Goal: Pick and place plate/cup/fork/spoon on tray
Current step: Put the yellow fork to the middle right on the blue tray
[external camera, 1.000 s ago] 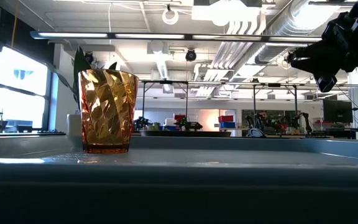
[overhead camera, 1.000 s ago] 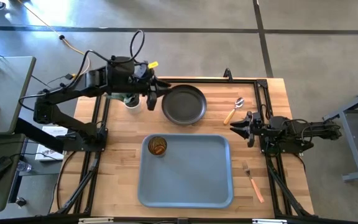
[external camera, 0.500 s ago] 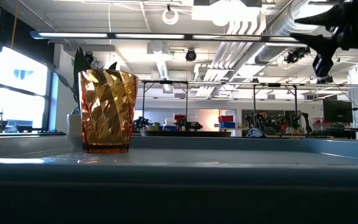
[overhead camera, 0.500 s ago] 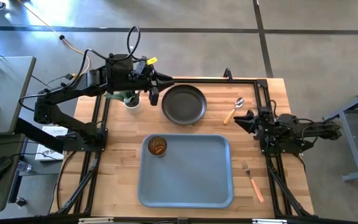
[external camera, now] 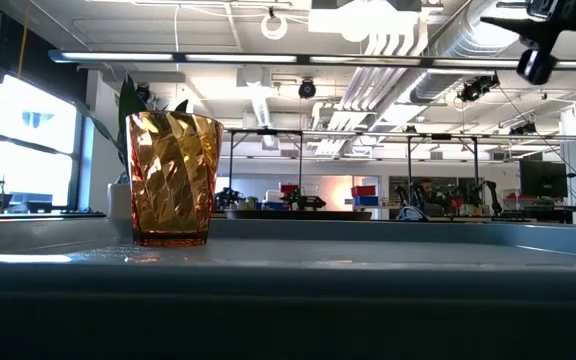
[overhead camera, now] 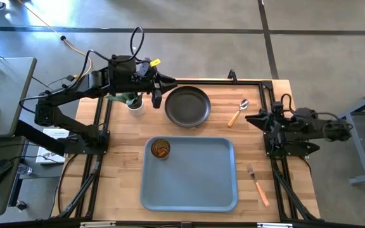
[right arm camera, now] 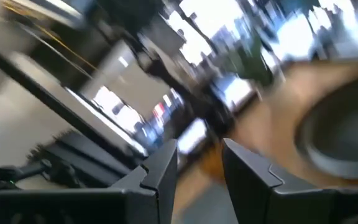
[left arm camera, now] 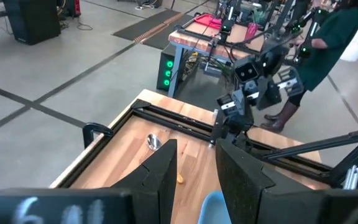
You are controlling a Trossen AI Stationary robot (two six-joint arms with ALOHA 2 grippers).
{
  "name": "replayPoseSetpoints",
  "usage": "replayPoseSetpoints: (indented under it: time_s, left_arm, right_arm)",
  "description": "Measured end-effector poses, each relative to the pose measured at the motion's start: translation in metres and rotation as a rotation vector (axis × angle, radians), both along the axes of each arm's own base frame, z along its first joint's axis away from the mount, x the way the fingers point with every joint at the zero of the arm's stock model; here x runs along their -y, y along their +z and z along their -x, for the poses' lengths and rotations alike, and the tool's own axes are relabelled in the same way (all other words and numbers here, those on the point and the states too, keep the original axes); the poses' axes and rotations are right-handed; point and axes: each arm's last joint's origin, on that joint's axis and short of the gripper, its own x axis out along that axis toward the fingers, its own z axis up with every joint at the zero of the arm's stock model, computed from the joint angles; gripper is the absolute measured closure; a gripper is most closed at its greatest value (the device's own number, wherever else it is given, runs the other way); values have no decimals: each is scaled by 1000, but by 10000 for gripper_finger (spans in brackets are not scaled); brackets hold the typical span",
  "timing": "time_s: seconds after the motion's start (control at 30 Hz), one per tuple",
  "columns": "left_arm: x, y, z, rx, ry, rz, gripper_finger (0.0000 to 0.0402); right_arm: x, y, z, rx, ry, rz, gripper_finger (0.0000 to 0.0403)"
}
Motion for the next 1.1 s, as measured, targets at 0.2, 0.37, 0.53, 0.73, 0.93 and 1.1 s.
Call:
replayPoseSetpoints:
  time_s: [0.2,0.37,0.53,0.73,0.93,1.1]
  left_arm:
    - [0,0,0,-5,-5,-16,300]
    - [0,0,0,-8,-5,-15,300]
    - [0,-3,1,-36,-5,-9,300]
    - [0,-4,1,-60,-20,-53,300]
    - [0,-5,1,-74,-29,-81,300]
    - [0,-6,2,-84,-32,-86,300]
  right_arm:
    - [-4,27,-7,-306,105,-219,286]
    - [-10,47,-26,-482,197,-368,286]
    - [-15,49,-44,-726,219,-475,286]
    - [-28,31,-60,-1034,157,-583,286]
    - [-47,14,-72,-1219,120,-628,286]
    - [-65,4,-80,-1311,104,-650,286]
